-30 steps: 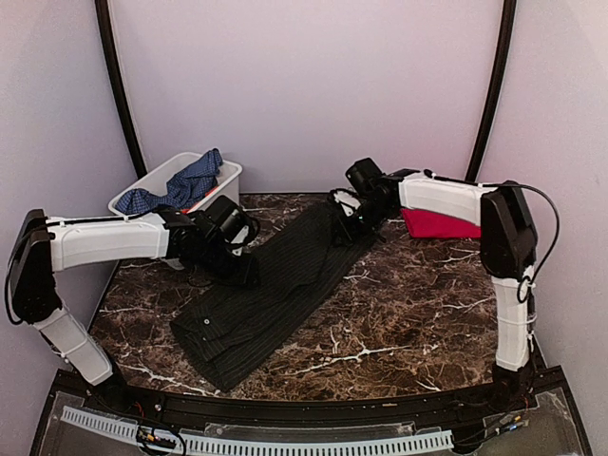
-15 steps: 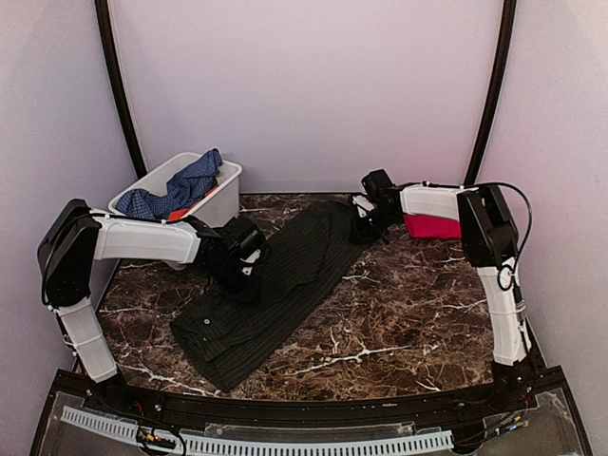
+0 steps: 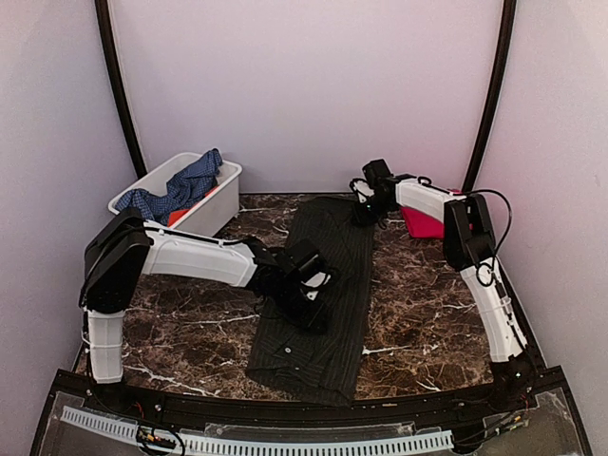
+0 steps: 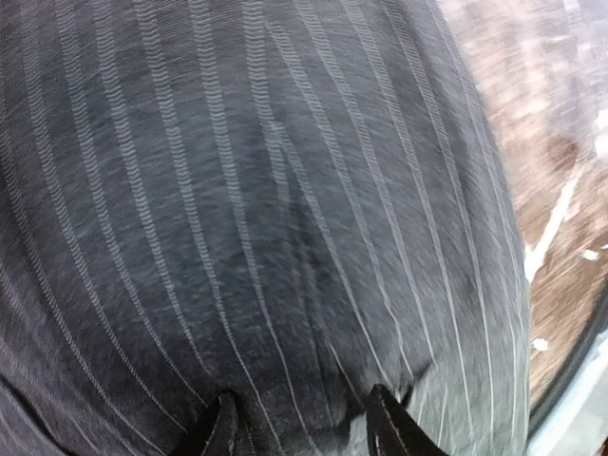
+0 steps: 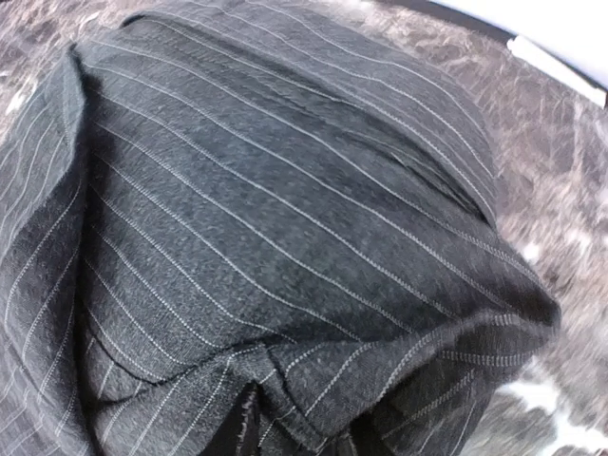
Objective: Fold and stack the mixed laundry pile
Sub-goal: Rotate the rectangle-folded shirt at the center of the board, then move the rectangle-folded shirt to the center of the board.
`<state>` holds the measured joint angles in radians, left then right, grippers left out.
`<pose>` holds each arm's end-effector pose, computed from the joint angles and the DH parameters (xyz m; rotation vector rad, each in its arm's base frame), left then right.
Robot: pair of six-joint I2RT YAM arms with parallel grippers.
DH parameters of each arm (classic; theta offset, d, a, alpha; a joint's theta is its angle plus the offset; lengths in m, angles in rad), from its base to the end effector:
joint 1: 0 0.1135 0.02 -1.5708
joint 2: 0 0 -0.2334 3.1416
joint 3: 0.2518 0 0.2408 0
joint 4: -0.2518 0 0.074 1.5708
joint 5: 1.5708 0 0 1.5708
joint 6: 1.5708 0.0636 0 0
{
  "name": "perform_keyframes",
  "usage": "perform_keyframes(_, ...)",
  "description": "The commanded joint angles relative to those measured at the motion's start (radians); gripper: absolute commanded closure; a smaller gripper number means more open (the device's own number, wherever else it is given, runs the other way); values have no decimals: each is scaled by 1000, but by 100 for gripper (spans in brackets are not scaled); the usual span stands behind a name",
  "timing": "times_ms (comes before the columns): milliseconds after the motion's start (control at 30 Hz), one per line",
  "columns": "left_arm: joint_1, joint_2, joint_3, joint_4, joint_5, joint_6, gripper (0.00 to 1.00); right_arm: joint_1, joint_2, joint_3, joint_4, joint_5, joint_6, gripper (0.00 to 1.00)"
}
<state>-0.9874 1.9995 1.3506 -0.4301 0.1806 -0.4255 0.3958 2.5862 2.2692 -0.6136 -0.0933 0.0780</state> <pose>0.2128 -0.3431 0.1123 0.8406 2.6825 -0.6515 0.4966 0.2139 0.1107 -0.4378 2.4850 0.3108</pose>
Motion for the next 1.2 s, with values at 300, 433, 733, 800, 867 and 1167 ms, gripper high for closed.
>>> perform_keyframes(300,35,-132,80,107,72,-42,50,-1,-467,-391,126,-317,0,63)
perform_keyframes(433,102,-185,-31,218,148,-73,50,11,-604,-644,177,-392,66,63)
perform_keyframes(733,158,-76,-61,412,252,-108,50,48,-643,-1006,373,-452,183,67)
perform_keyframes(800,164,-49,-58,425,254,-118,50,46,-593,-984,368,-432,175,67)
perform_keyframes(867,175,-28,-58,460,257,-134,50,37,-537,-940,351,-422,163,68)
perform_keyframes(1167,276,102,-47,543,274,-186,51,-41,-316,-655,290,-476,129,69)
